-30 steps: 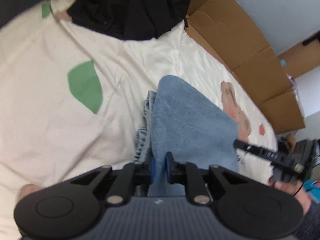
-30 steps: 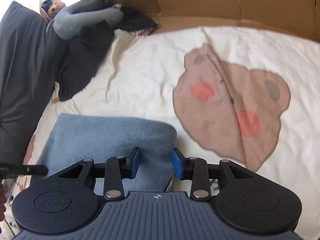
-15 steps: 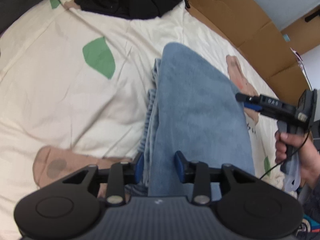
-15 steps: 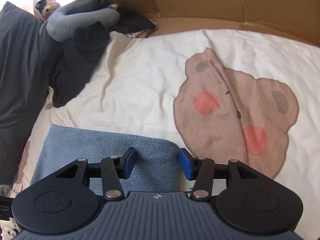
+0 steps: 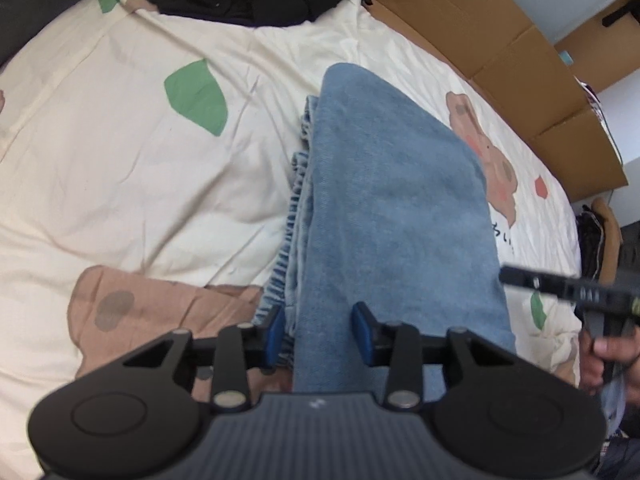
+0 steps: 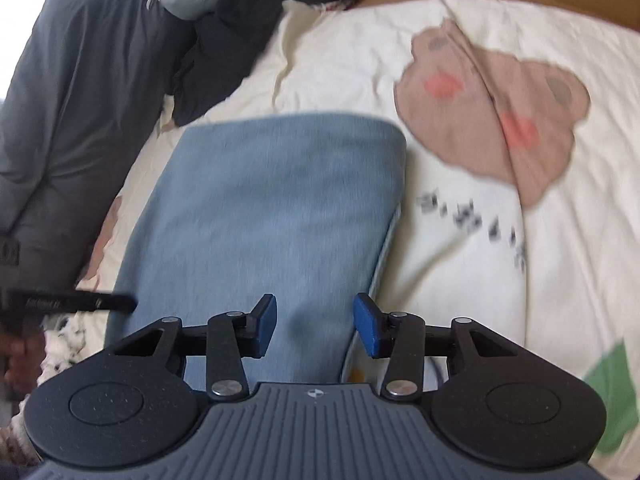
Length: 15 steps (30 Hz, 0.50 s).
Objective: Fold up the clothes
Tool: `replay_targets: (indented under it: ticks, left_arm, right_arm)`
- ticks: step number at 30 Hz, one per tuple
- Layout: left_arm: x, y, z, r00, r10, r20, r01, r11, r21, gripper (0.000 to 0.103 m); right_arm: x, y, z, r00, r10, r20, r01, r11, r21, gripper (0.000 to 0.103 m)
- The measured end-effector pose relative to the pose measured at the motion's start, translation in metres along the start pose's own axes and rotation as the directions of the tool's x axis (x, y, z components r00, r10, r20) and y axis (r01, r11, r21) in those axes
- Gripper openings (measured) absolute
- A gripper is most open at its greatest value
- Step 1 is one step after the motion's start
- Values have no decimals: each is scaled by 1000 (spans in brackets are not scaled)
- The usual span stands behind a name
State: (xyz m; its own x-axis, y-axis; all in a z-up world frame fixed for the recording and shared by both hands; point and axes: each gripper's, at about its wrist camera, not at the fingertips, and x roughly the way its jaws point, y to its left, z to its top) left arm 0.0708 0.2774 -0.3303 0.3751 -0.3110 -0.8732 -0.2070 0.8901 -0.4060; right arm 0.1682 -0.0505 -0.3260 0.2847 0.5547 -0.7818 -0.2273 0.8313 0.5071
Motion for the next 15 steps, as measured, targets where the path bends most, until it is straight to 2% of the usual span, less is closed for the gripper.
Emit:
replay_targets:
  ticks: [2, 3, 9, 13, 15]
  left_arm:
    - [1, 0, 0, 1000, 4, 0, -4, 1000, 3, 39]
    - [1, -1, 0, 1000, 6, -2, -6, 1000, 4, 39]
    - [3, -3, 5, 999, 27, -25, -27, 1000, 12, 38]
    - [-1, -8, 11, 996, 67, -54, -66, 998, 16, 34]
    - [-4, -11, 16, 993, 94, -66, -93, 995, 19, 33]
  right_arm:
    - [-4, -3, -9, 1000, 1, -20, -1, 1000, 7, 25]
    - [-6, -3, -14, 999, 0, -32, 0, 1000, 8, 23]
    - [-12, -11, -44, 995, 64, -81, -58, 996, 72, 18]
    - [-20, -18, -53, 988, 108, -110, -94, 987, 130, 18]
    - [-21, -18, -60, 984, 129, -125, -111, 984, 140, 15]
